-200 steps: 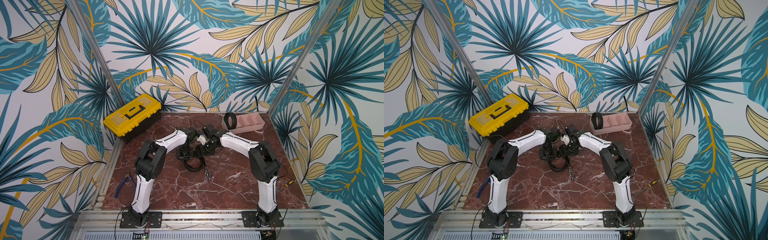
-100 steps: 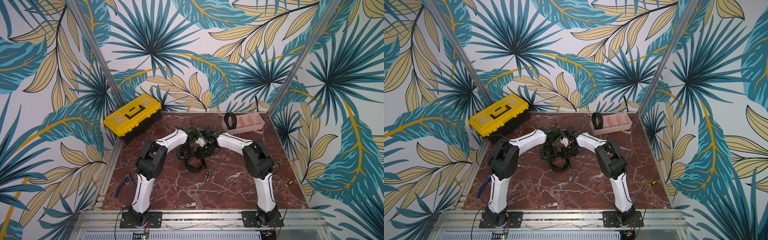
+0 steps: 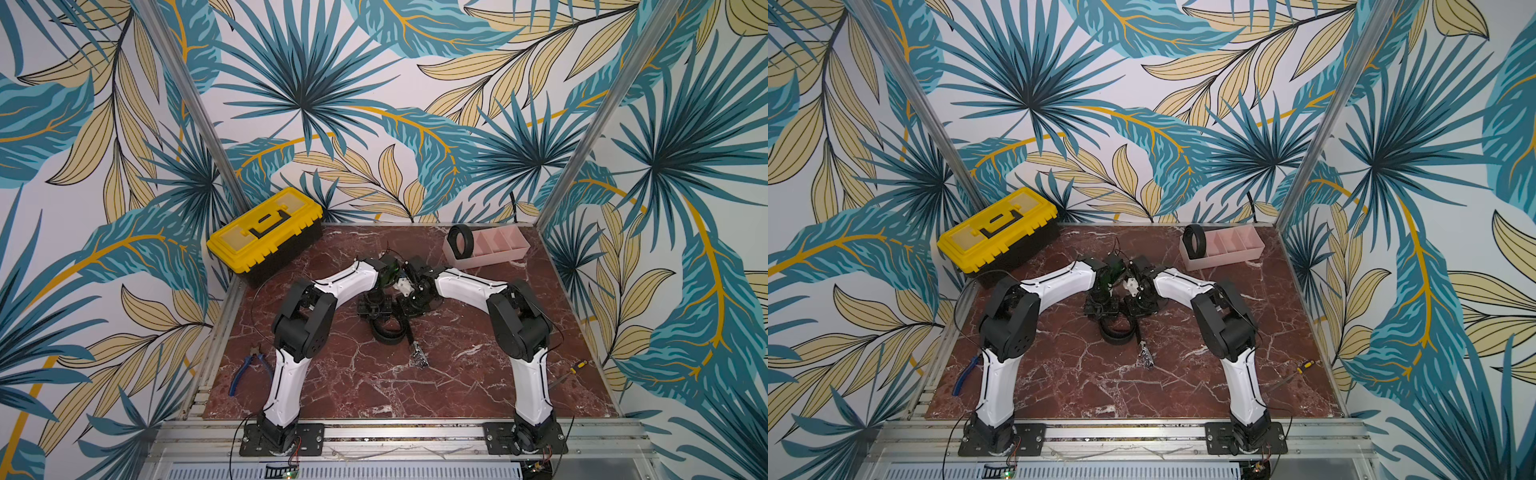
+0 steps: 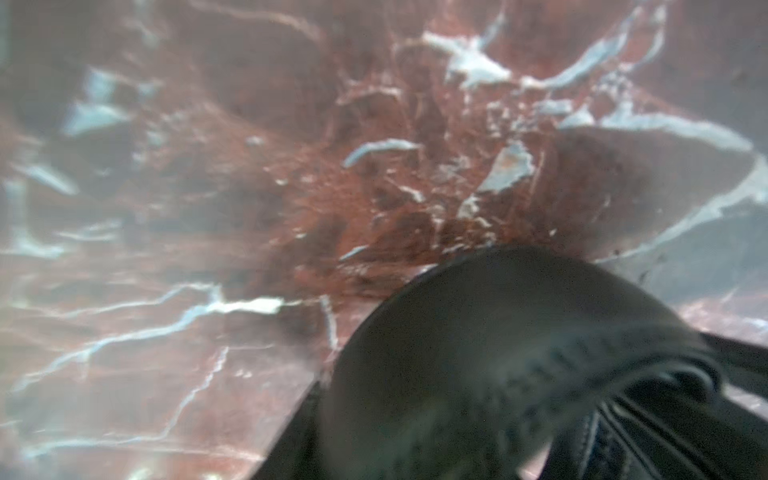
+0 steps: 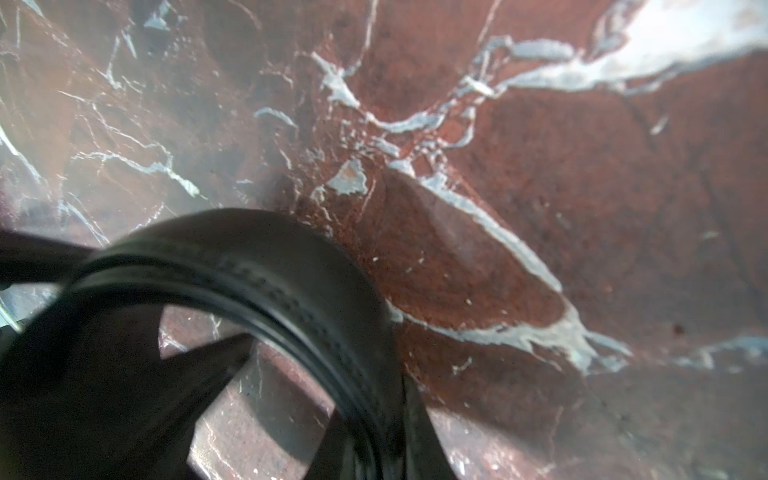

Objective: Place the belts into the storage roll
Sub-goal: Roll the belt at the center of the board, then pick up the belt from the center of the board.

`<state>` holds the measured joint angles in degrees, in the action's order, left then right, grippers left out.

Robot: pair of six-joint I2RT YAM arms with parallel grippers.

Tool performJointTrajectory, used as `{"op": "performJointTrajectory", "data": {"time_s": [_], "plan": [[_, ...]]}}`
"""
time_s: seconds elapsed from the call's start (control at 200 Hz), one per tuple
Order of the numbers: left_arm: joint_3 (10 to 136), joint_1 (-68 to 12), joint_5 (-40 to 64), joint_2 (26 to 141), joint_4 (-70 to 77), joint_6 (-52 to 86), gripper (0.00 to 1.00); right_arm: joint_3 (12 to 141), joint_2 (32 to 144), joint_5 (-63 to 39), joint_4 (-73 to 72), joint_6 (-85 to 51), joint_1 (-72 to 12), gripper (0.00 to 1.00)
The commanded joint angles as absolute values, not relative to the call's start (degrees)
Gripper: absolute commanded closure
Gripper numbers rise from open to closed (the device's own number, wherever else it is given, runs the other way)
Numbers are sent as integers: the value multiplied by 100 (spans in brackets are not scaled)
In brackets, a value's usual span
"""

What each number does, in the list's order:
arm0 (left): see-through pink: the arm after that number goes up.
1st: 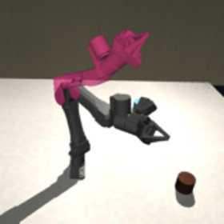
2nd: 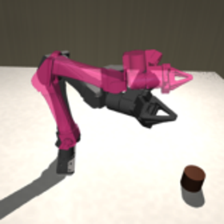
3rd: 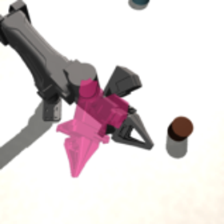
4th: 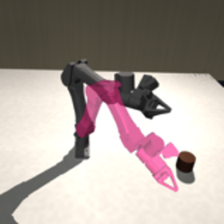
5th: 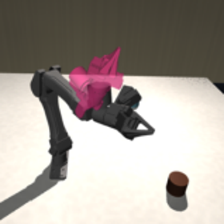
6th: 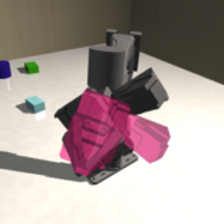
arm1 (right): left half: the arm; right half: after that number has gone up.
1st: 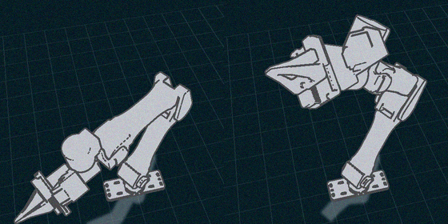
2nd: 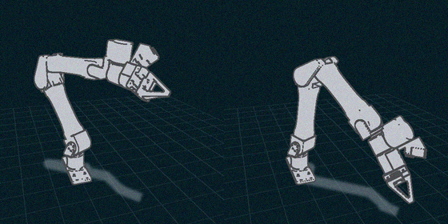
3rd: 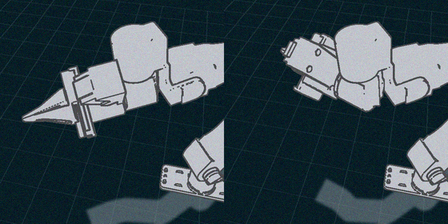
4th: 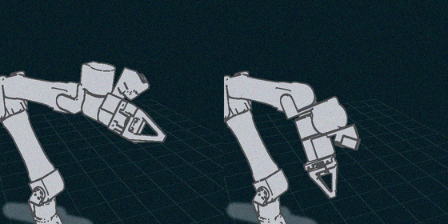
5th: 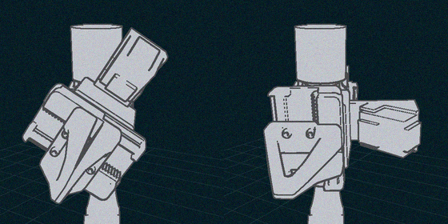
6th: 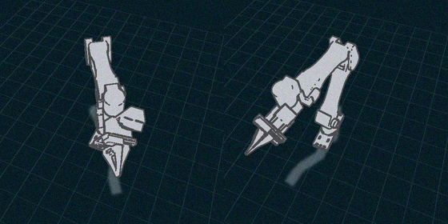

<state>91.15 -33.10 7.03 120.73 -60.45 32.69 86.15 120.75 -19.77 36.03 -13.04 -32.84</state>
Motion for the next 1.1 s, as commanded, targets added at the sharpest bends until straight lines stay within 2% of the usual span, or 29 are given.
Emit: {"op": "performJointTrajectory", "data": {"time_s": [0.0, 0.22, 0.365, 0.441, 0.626, 0.846, 1.091], "plan": [[8838, -3286, 824, 11728, -5651, 2801, 44, 8439, 12000, -1833, 3867, -1221, -3329, 90], [8249, -3076, 836, 10987, -5078, 2821, 43, 8367, 11896, -1683, 3872, -1151, -3321, 92], [8078, -3026, 756, 10124, -4927, 2865, 24, 8427, 11830, -1575, 3919, -1078, -3318, 93], [8031, -2908, 825, 9645, -4921, 2907, 18, 8490, 11792, -1557, 3947, -1018, -3313, 93], [7604, -2346, 1997, 8643, -4796, 3151, 4, 8455, 11265, -1434, 3800, -830, -3317, 93], [7320, -2102, 2786, 8016, -4790, 3129, 3, 8447, 10222, -1635, 3751, -383, -3324, 93], [7948, -1995, 3781, 8138, -4755, 3019, 3, 8388, 9353, -1801, 3834, 129, -3345, 93]]}}
